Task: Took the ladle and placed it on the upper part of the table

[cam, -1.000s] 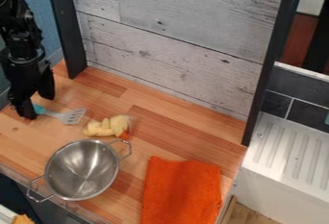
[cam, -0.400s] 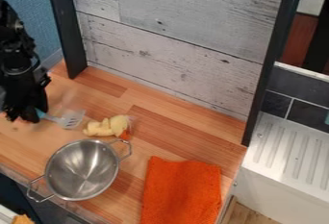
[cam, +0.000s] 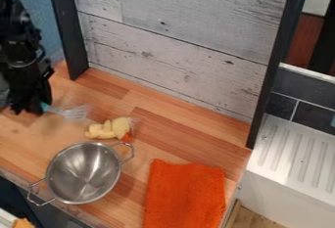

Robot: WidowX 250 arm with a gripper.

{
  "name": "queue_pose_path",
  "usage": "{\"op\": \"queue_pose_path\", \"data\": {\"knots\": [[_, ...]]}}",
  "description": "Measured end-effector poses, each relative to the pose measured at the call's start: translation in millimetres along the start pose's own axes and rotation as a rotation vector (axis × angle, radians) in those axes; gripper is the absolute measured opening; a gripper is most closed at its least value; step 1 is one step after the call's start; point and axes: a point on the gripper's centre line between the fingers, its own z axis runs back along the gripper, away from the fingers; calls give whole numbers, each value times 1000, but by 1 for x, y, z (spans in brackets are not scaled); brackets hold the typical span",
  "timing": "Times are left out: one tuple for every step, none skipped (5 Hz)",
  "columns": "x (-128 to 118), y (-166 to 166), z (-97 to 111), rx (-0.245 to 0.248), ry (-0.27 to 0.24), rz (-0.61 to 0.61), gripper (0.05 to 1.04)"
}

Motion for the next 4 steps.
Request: {"op": "queue_pose_path", "data": {"knots": [[-7, -3, 3, 32, -66, 23, 325], [-10, -10, 19, 33, -192, 32, 325], [-18, 0, 17, 56, -272, -2, 325], [-19, 8, 28, 41, -304, -17, 325]]}}
